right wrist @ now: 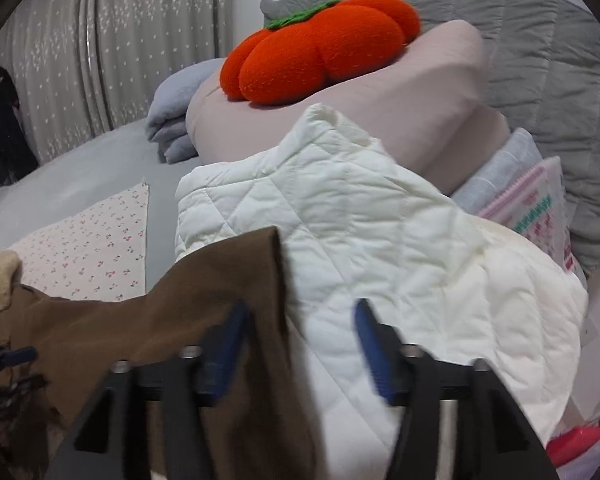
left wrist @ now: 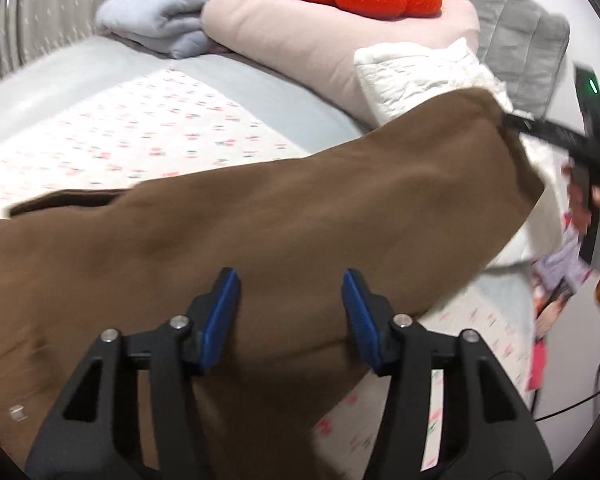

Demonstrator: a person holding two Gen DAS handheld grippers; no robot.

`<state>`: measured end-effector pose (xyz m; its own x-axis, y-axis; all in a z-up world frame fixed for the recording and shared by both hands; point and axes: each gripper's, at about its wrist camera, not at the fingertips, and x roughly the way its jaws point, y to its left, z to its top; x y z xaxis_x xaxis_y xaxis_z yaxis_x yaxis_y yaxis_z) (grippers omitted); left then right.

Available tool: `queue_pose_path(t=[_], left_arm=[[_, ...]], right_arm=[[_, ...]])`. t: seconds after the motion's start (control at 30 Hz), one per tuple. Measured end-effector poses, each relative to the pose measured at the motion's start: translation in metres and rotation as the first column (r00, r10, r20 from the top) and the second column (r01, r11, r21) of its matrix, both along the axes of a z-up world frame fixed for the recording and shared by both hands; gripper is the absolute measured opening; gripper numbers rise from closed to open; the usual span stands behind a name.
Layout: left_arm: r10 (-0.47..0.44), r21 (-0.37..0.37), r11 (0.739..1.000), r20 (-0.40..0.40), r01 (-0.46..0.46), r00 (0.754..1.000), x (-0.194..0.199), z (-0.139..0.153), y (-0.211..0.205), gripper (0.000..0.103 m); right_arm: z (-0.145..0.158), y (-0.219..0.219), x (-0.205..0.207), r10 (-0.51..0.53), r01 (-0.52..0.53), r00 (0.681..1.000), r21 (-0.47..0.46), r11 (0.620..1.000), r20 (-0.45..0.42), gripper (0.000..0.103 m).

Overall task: Fold large clothes
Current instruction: 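Grasp the sleeve cuff by the white quilt with the right tool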

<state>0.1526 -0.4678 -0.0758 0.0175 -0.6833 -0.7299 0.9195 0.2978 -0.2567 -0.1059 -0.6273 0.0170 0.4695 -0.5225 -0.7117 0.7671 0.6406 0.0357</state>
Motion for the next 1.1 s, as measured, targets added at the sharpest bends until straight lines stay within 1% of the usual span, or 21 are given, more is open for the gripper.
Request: queue_pose_path(t=[0.07,0.13,0.17,0.23,0.3,0.37,0.4,0.47,0.53,0.57,0.63,0.67,0.7,0.73,0.77,0.8,0.9,0.97,1.0,1.1], left_arm=[[-0.014,0.02,1.0,-0.017,0.014,1.0,-0.003,-0.011,-0.014,0.046],[-0.029,0.091,0.995,-0.02,0.031,0.999,-0.008,-0.028,-0.033,0.044],[-0.031,0.118,0.993,-0.001,0.031,1.0,-0.011,-0.034,-0.041,0.044],[-0.051,0.12,0.992,0.056,0.044,0.997,-0.021,-0.034,-0.053,0.044],[-0.064,0.141,0.989,0.081,0.053,0.995,-0.025,-0.031,-0.063,0.044],[-0.051,0.152,0.987,0.055,0.043,0.997,-0.024,-0.026,-0.067,0.044],[-0.04,0.147,0.988,0.02,0.037,0.999,-0.021,-0.021,-0.065,0.044],[-0.02,0.108,0.994,-0.056,0.026,0.998,-0.016,-0.01,-0.053,0.045],[0.002,0.077,0.997,-0.092,0.005,0.996,-0.013,0.001,-0.038,0.054],[0.013,0.071,0.997,-0.096,-0.006,0.995,-0.012,0.006,-0.03,0.065],[0.039,0.069,0.997,-0.083,-0.033,0.996,-0.008,0.017,-0.012,0.073],[0.047,0.068,0.997,-0.075,-0.042,0.996,-0.005,0.024,-0.002,0.074],[0.057,0.068,0.996,-0.067,-0.052,0.996,-0.003,0.031,0.01,0.074],[0.067,0.069,0.996,-0.059,-0.063,0.996,0.001,0.036,0.02,0.077],[0.079,0.071,0.995,-0.049,-0.076,0.996,0.006,0.041,0.03,0.082],[0.1,0.076,0.992,-0.031,-0.098,0.994,0.016,0.046,0.041,0.083],[0.148,0.081,0.986,0.003,-0.148,0.989,0.039,0.058,0.074,0.083],[0.176,0.076,0.981,0.013,-0.177,0.984,0.051,0.064,0.099,0.083],[0.198,0.067,0.978,0.018,-0.199,0.98,0.058,0.066,0.116,0.083],[0.244,0.059,0.968,0.025,-0.245,0.97,0.072,0.068,0.154,0.083]], right_arm=[[-0.004,0.001,-0.009,0.005,-0.006,1.0,0.055,0.998,0.023,0.078],[-0.014,0.001,-0.017,-0.007,0.002,0.999,0.126,0.992,0.041,0.078],[-0.019,0.002,-0.02,-0.007,-0.003,0.998,0.161,0.987,0.06,0.078],[-0.024,0.008,-0.025,-0.021,0.003,0.996,0.196,0.981,0.089,0.078],[-0.026,0.017,-0.028,-0.032,0.01,0.994,0.196,0.981,0.109,0.078],[-0.026,0.025,-0.03,-0.044,0.022,0.993,0.187,0.982,0.113,0.078],[-0.025,0.028,-0.03,-0.042,0.019,0.992,0.19,0.982,0.117,0.078],[-0.025,0.036,-0.032,-0.054,0.032,0.992,0.185,0.982,0.114,0.078],[-0.026,0.041,-0.029,-0.046,0.027,0.993,0.171,0.985,0.107,0.078],[-0.028,0.042,-0.024,-0.04,0.024,0.995,0.163,0.986,0.094,0.078],[-0.033,0.041,-0.015,-0.047,0.036,0.996,0.155,0.987,0.07,0.078],[-0.034,0.041,-0.012,-0.053,0.043,0.996,0.15,0.988,0.067,0.074],[-0.035,0.04,-0.006,-0.056,0.046,0.996,0.142,0.989,0.066,0.059],[-0.036,0.04,-0.003,-0.061,0.052,0.996,0.143,0.988,0.061,0.048],[-0.035,0.038,0.0,-0.073,0.065,0.996,0.143,0.988,0.054,0.025],[-0.032,0.035,0.002,-0.077,0.066,0.995,0.155,0.986,0.069,0.012],[-0.015,0.04,0.007,-0.073,0.055,0.991,0.163,0.985,0.112,0.009],[0.004,0.049,0.018,-0.044,0.029,0.992,0.129,0.991,0.115,0.009],[0.018,0.057,0.028,-0.019,0.006,0.993,0.106,0.994,0.118,0.009],[0.052,0.08,0.052,0.049,-0.059,0.987,0.06,0.996,0.15,0.008]])
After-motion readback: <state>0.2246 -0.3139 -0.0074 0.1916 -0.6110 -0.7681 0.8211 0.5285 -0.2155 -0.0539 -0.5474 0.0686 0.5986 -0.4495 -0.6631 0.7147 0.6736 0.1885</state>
